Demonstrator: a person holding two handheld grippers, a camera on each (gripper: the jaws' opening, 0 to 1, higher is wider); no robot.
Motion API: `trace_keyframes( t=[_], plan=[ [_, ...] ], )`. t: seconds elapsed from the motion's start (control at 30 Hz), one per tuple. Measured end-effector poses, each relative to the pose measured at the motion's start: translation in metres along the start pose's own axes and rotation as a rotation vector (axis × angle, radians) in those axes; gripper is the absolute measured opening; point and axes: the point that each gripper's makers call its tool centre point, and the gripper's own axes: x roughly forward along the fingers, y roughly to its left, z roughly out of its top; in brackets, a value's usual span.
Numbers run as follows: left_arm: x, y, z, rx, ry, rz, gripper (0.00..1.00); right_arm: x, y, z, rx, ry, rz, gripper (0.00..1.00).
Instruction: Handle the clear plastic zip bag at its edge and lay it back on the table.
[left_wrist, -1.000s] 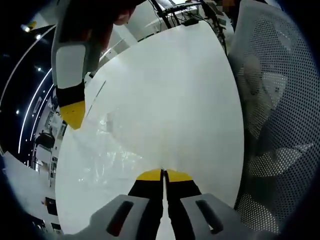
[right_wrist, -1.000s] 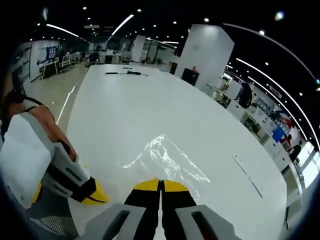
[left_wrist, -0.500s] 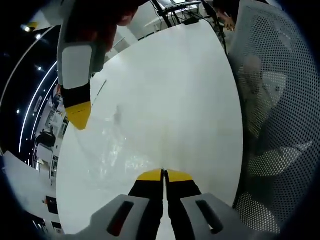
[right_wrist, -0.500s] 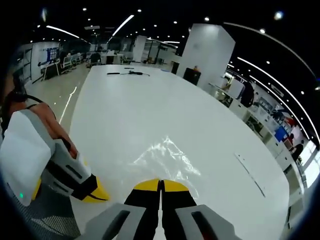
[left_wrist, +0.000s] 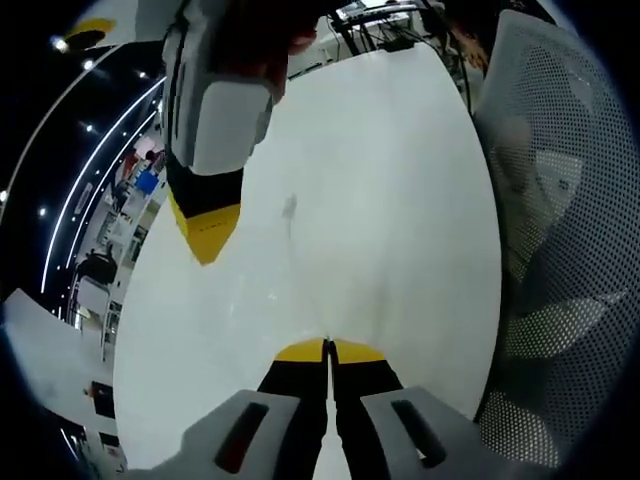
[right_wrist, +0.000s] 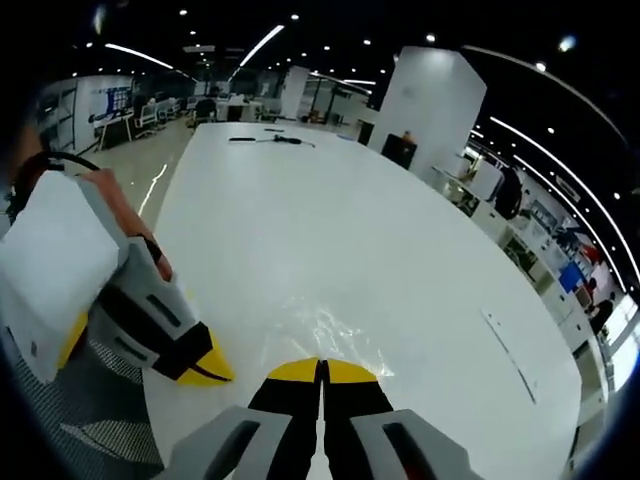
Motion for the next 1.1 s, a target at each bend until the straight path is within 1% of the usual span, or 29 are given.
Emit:
trace_keyframes(
  t=[0.13, 0.3, 0.33, 0.4, 0.5, 0.6, 0.77, 0.83, 0.9, 0.97, 1.1],
  plan=[
    [-0.001, 0.004, 0.000, -0.007, -0.002, 0.007, 0.00, 0.002, 0.007, -0.003, -0.032, 0.013, 0.026, 0.00],
    [-0.002, 0.007, 0.000, -0.026, 0.000, 0.015, 0.00, 0.008, 0.016, -0.012, -0.046, 0.033, 0.050, 0.00],
    [-0.002, 0.008, 0.000, -0.027, 0.000, 0.014, 0.00, 0.009, 0.019, -0.016, -0.091, 0.049, 0.058, 0.00],
    [-0.001, 0.008, -0.001, -0.030, 0.001, 0.015, 0.00, 0.012, 0.025, -0.018, -0.120, 0.059, 0.074, 0.00],
    [-0.001, 0.009, -0.001, -0.033, 0.002, 0.016, 0.00, 0.018, 0.028, -0.023, -0.106, 0.063, 0.083, 0.00],
    [0.000, 0.010, -0.001, -0.036, 0.003, 0.016, 0.00, 0.016, 0.033, -0.030, -0.110, 0.097, 0.098, 0.00],
    [0.001, 0.010, -0.004, -0.039, 0.008, 0.015, 0.00, 0.019, 0.038, -0.034, -0.106, 0.106, 0.110, 0.00],
    [0.002, 0.010, -0.005, -0.036, 0.009, 0.015, 0.00, 0.019, 0.038, -0.036, -0.097, 0.112, 0.110, 0.02],
    [0.002, 0.011, -0.005, -0.036, 0.009, 0.015, 0.00, 0.019, 0.038, -0.036, -0.085, 0.110, 0.110, 0.06],
    [0.002, 0.012, -0.006, -0.031, 0.009, 0.017, 0.00, 0.016, 0.036, -0.036, -0.059, 0.099, 0.107, 0.06],
    [0.006, 0.013, -0.006, -0.018, 0.006, 0.020, 0.00, 0.007, 0.031, -0.036, -0.011, 0.071, 0.076, 0.08]
  ],
)
